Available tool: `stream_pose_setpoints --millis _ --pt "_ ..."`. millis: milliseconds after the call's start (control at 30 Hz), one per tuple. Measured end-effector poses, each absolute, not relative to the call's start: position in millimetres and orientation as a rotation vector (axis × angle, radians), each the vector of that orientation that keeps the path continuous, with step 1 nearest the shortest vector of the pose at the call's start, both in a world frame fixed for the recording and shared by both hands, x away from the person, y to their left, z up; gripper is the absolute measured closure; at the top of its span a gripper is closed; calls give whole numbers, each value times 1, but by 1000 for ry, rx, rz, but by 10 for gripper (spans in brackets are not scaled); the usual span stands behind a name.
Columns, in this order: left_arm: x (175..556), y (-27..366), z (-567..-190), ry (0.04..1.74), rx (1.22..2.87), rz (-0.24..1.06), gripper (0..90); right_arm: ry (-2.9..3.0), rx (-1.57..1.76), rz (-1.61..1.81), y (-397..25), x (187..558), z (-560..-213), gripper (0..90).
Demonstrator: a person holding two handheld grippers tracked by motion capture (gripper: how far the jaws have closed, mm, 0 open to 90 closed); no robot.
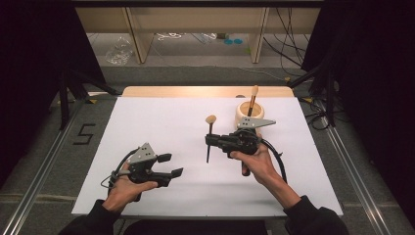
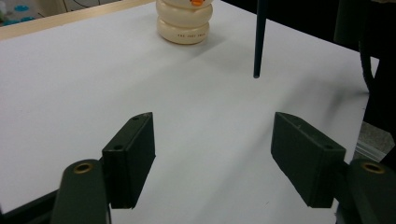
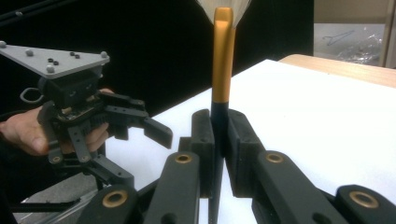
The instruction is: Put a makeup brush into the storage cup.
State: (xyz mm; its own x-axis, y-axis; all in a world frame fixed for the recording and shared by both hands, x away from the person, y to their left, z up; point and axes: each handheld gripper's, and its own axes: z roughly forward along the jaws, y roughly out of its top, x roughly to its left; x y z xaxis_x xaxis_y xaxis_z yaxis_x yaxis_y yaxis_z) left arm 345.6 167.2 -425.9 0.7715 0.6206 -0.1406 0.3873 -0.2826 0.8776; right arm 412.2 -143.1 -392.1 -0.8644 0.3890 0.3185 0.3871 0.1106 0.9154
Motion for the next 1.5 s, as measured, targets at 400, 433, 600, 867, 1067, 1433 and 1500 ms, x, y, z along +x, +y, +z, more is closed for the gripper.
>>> stream_pose_setpoints --millis 400,433,600,867,1067,1433,1500 --pt "338 172 -435 802 1923 293 241 2304 821 1897 -154 417 -388 832" --pt "338 173 -436 802 1922 288 239 2302 823 1893 -156 418 -387 831" --pt "335 176 -437 818 1920 306 228 2279 830 1888 -161 421 -385 832" --pt "331 180 -442 820 1930 329 212 2251 848 1879 -171 426 -382 832" --pt "328 184 -443 820 1936 342 211 2244 866 1860 -177 429 -381 832" --pt "319 182 -445 809 1945 341 210 2218 873 1848 -187 433 -374 831" --pt "318 182 -445 803 1946 340 210 2216 869 1833 -190 433 -372 831"
